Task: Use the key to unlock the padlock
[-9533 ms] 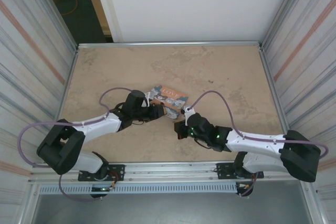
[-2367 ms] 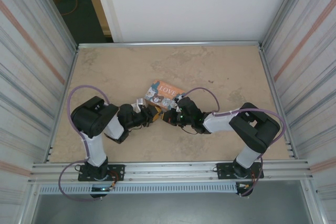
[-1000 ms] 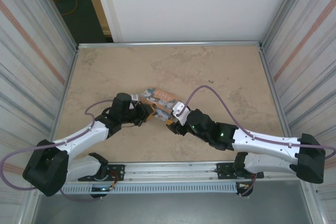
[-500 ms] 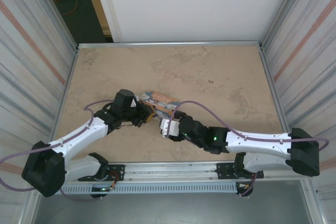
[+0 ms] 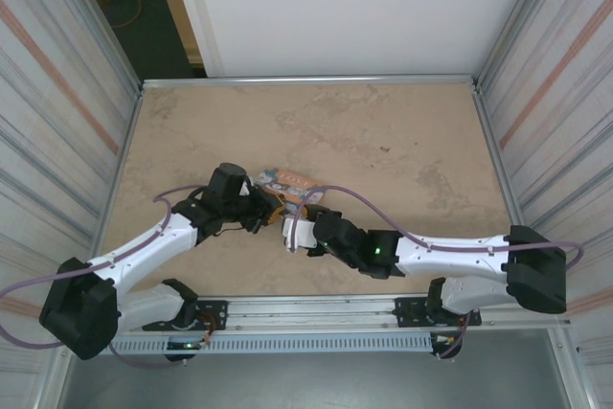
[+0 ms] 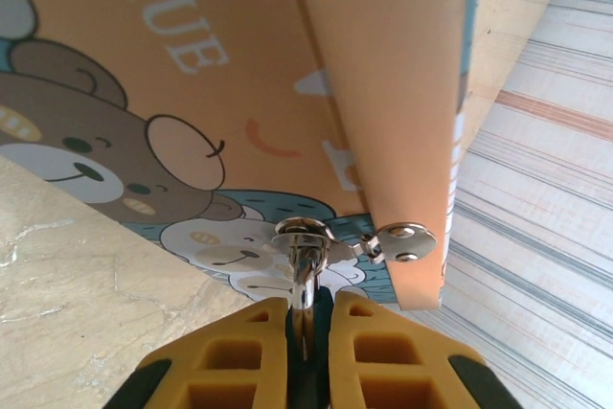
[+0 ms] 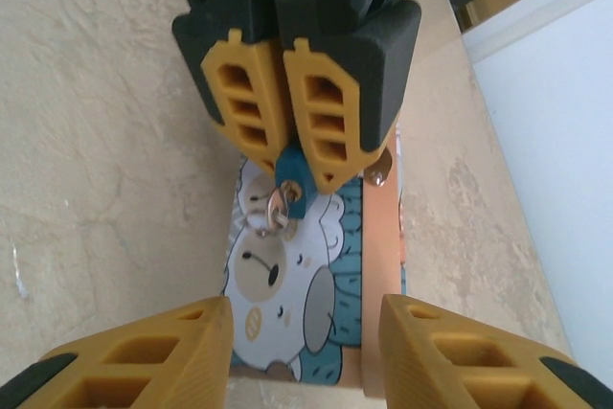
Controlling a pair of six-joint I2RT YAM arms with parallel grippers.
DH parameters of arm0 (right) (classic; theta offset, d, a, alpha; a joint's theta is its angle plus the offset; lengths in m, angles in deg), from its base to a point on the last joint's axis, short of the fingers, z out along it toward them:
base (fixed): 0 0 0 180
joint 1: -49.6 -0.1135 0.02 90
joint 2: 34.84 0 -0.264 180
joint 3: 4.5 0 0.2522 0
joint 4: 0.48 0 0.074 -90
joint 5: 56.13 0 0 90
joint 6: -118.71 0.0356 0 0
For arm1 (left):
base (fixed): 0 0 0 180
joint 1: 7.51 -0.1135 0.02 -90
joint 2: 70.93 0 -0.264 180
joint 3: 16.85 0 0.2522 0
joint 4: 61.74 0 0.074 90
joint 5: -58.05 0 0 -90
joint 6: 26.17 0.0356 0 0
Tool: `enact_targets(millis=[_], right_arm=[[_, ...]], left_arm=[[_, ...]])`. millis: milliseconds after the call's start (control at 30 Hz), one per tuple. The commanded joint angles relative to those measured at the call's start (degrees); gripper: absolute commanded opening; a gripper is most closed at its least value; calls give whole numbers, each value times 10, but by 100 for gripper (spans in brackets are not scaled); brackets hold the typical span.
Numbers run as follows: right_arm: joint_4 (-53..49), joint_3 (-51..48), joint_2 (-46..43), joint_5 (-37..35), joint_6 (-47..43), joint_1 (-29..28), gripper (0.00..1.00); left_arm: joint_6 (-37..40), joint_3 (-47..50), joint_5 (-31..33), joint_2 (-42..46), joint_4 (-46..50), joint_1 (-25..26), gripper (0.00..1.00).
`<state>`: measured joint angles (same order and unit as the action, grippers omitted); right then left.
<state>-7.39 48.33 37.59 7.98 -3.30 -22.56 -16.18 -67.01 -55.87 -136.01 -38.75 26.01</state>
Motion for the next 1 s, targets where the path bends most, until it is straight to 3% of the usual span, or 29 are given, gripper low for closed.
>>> enact_targets(millis=[0,967], right_arm=[[34,25,22,-15,-5,-5,40],[67,44,101,-28,-11,5,23]], left_arm=[[-9,-19,2,-2,-7,5,0],[-23,-2,-8,-4,-35,8,0]])
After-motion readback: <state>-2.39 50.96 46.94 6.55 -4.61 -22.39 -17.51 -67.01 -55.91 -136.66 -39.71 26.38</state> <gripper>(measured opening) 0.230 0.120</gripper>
